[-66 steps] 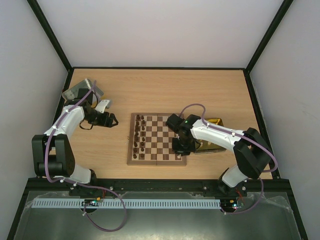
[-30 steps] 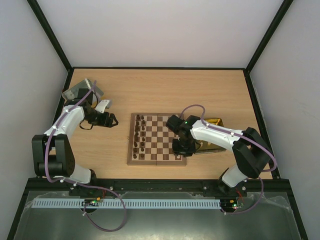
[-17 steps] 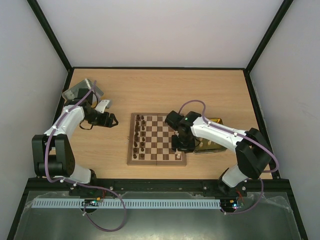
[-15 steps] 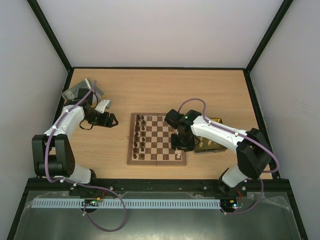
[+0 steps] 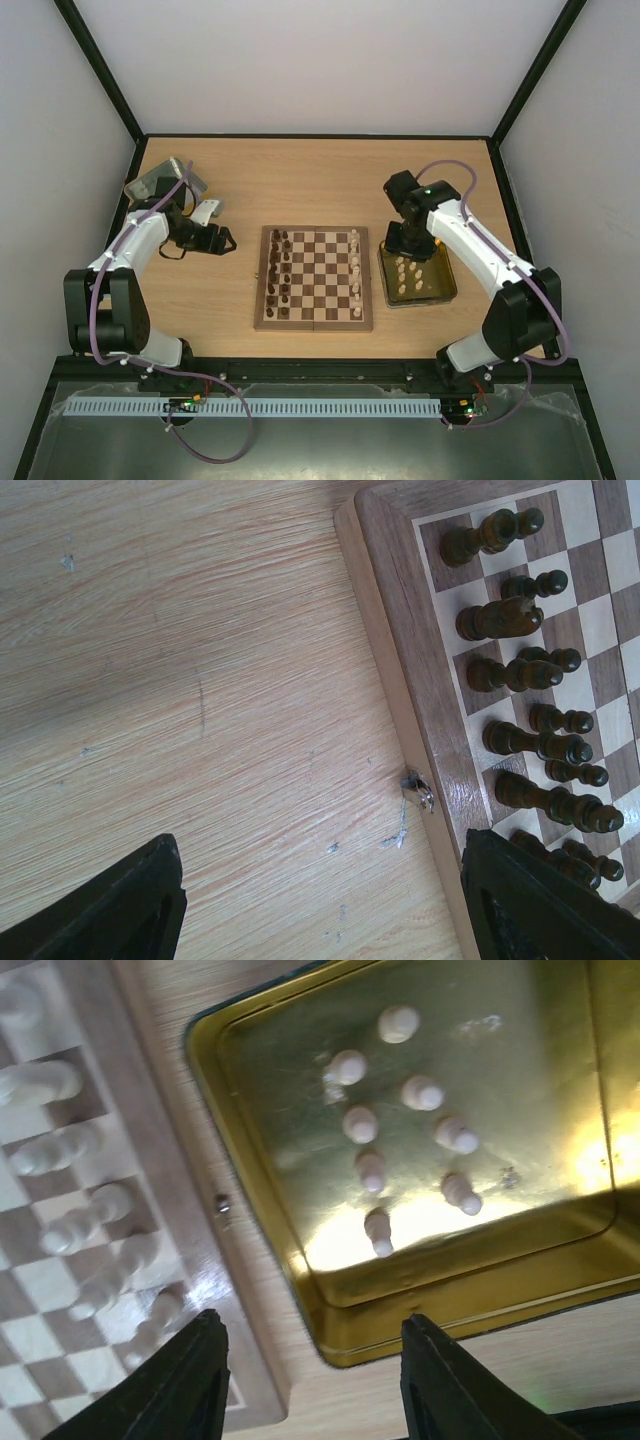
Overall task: Set up the chess pieces on the board
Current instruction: Pick up the chess piece from the storage box.
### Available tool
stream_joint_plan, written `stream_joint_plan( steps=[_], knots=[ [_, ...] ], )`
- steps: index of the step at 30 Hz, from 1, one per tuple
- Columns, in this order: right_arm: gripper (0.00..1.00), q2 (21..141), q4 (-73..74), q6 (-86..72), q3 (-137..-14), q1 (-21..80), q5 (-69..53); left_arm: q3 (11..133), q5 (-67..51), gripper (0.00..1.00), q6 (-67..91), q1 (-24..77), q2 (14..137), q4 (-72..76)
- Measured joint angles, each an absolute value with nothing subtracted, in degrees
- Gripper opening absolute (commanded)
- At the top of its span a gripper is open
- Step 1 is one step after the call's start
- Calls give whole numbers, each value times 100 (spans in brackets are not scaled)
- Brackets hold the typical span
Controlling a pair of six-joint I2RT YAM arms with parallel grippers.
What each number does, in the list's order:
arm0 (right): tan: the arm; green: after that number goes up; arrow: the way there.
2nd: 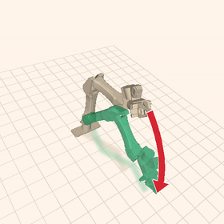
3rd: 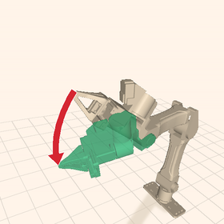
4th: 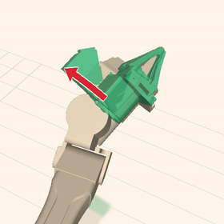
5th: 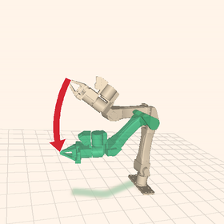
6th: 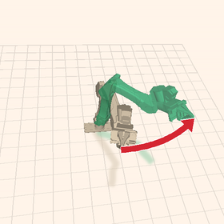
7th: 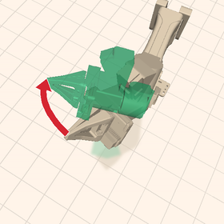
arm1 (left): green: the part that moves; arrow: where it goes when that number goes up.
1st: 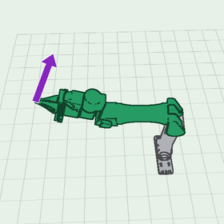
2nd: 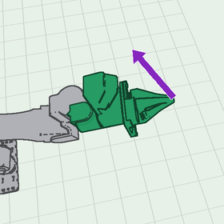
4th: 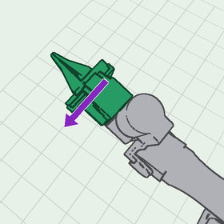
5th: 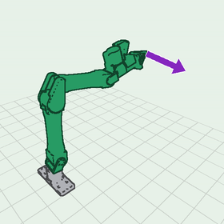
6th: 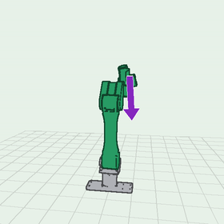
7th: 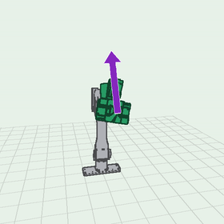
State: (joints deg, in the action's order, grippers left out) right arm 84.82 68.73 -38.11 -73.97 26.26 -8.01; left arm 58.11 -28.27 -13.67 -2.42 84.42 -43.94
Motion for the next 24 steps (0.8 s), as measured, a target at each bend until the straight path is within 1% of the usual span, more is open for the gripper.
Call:
stream_joint_plan(
  steps=[4,14,21,24],
  knots=[
    [41,8641,6665,-3765,-7164,2263,-738,5811,-2827,75,-1367,-242,8442,-4394],
    [35,9623,5754,-3758,-7057,1345,-709,5811,-2823,75,-1365,-242,8442,-4370],
    [29,10057,5468,-3723,-7100,967,-729,5811,-2818,75,-1365,-242,8440,-4357],
    [28,10204,5376,-3721,-7133,919,-786,5811,-2808,76,-1365,-242,8440,-4357]
  ],
)
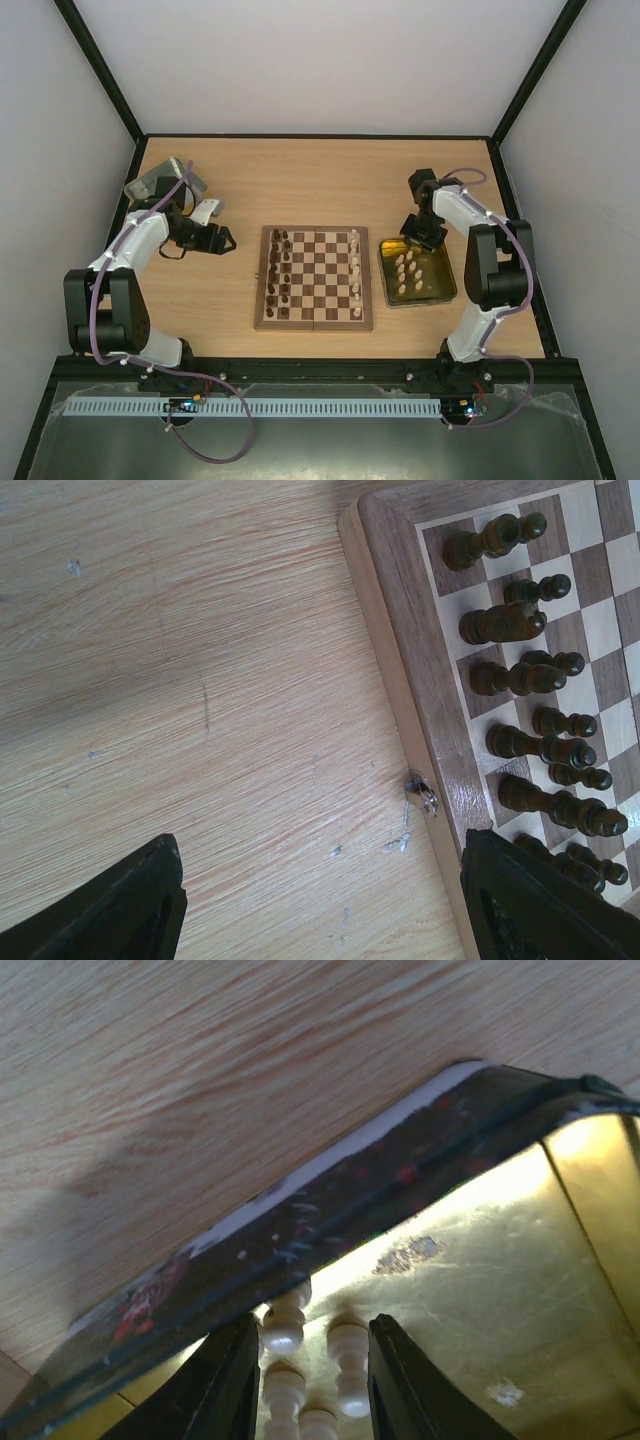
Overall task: Set up the chess pieces on the board
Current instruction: Pick up the chess piece from the storage box.
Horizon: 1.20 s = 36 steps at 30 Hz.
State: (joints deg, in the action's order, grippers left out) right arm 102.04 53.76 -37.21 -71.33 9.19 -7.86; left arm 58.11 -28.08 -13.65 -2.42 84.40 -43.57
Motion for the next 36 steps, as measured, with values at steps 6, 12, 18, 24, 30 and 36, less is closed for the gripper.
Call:
stream_joint_plan(
  steps=[6,12,18,24,30,36],
  knots=[
    [28,10385,5258,-3719,-7175,910,-928,5811,-2799,76,-1363,-242,8440,-4355],
    [27,10414,5212,-3629,-7177,910,-982,5811,-2790,75,-1363,-242,8440,-4344],
    [24,10427,5168,-3573,-7161,913,-1046,5811,-2783,76,-1363,-242,8440,-4316],
    [20,10427,5052,-3511,-7043,910,-1061,5811,-2783,76,-1363,-242,8440,-4316],
    [18,10427,4974,-3509,-6949,910,-1083,5811,-2781,76,-1363,-242,8440,-4316],
    [11,10438,4915,-3509,-6912,910,-1083,5811,-2783,76,-1363,-242,8440,-4316]
  ],
)
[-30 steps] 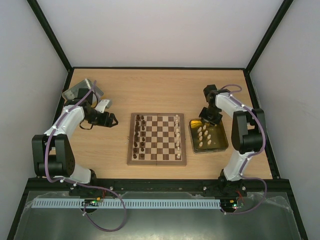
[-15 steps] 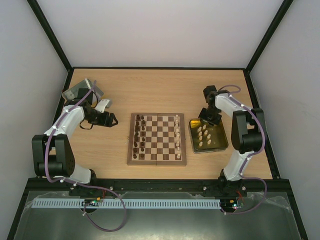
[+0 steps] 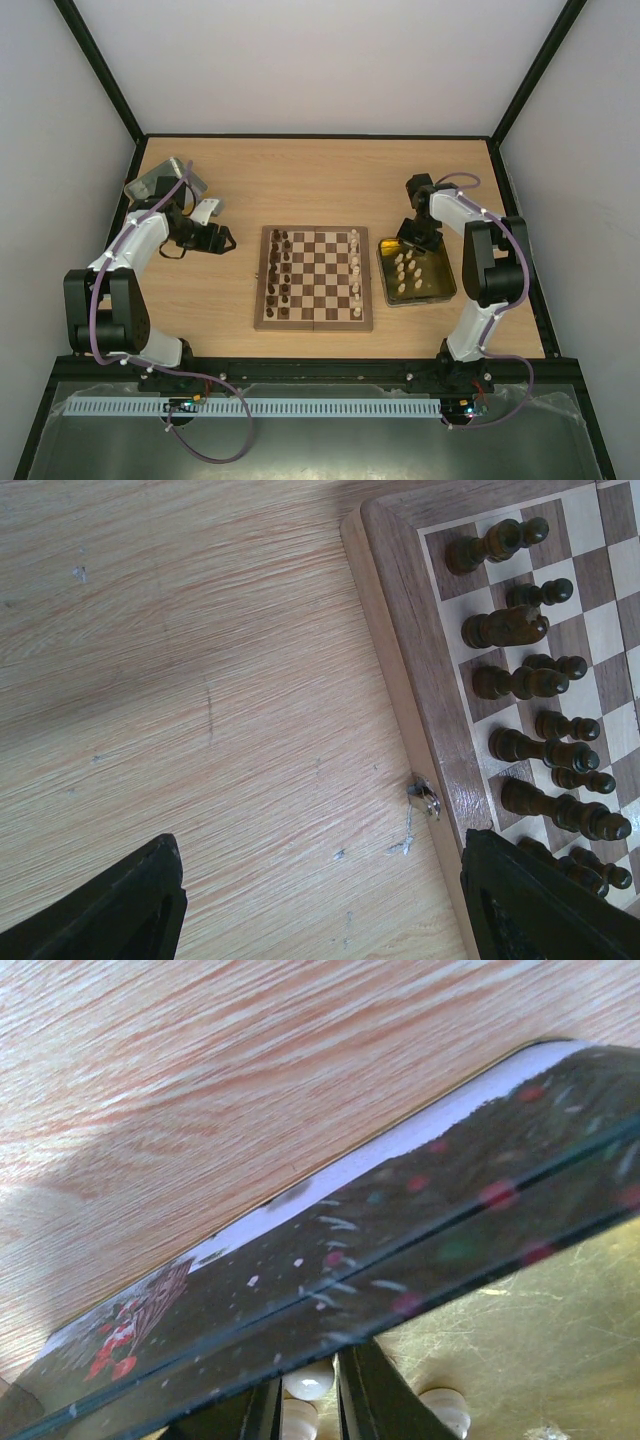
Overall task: Set up the chess pieces on the board
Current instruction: Pick up the chess piece from the storage box.
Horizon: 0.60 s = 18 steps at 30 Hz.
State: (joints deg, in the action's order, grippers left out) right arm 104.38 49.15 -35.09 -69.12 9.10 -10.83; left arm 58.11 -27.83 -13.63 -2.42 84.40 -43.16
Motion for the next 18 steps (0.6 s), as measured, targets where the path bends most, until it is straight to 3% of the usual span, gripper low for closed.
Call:
stream_joint_plan(
  steps=[18],
  knots=[
    [8,10092,5231,-3514,-7089,1138,-687,5808,-2783,76,-1361,-242,8440,-4316]
  ],
)
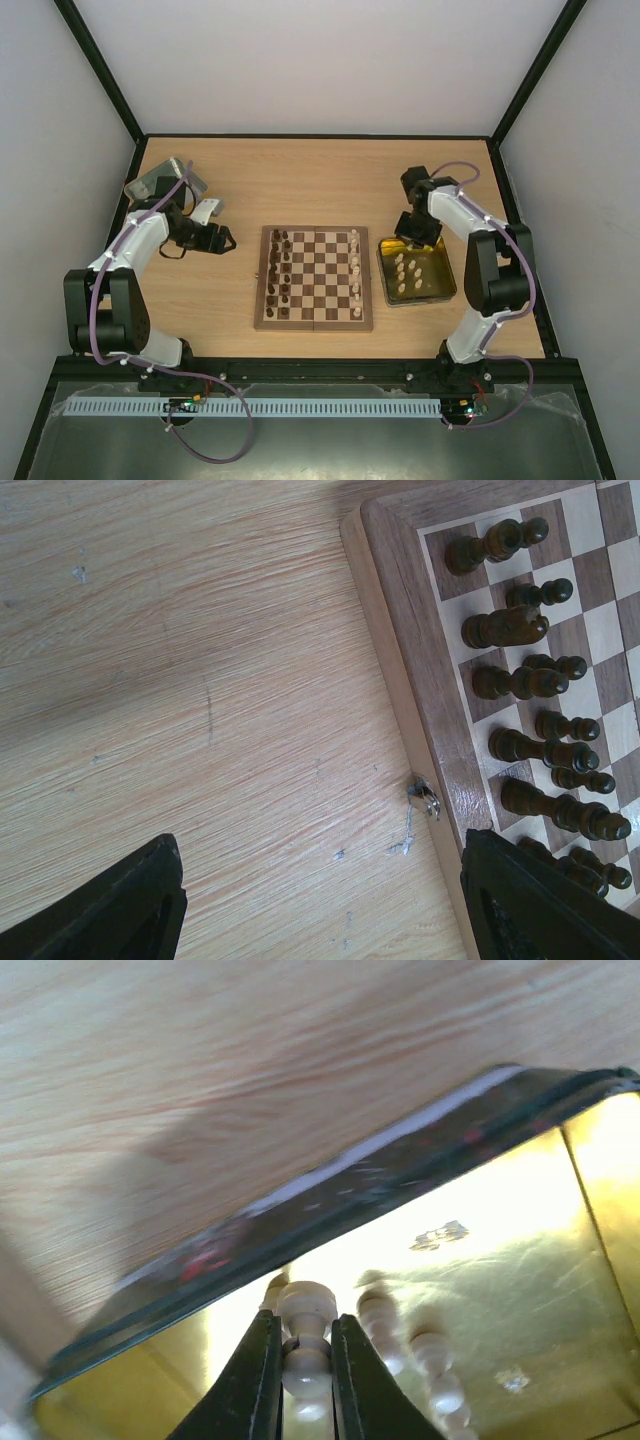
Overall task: Set up the chess pieces on the board
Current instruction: Pick up the chess piece from the storage box, then place the chess piece on the chessboard.
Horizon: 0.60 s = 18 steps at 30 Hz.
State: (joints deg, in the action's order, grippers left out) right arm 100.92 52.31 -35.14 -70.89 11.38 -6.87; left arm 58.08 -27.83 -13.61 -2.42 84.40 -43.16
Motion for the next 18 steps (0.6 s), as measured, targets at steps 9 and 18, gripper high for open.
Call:
stream_joint_plan(
  steps=[9,18],
  knots=[
    [8,10112,5747,-3542,-8643,2106,-519,5808,-2783,76,-1361,-242,8440,-4313],
    [8,11257,6040,-3557,-10025,2921,-502,5771,-2779,75,-1341,-242,8416,-4292]
  ],
)
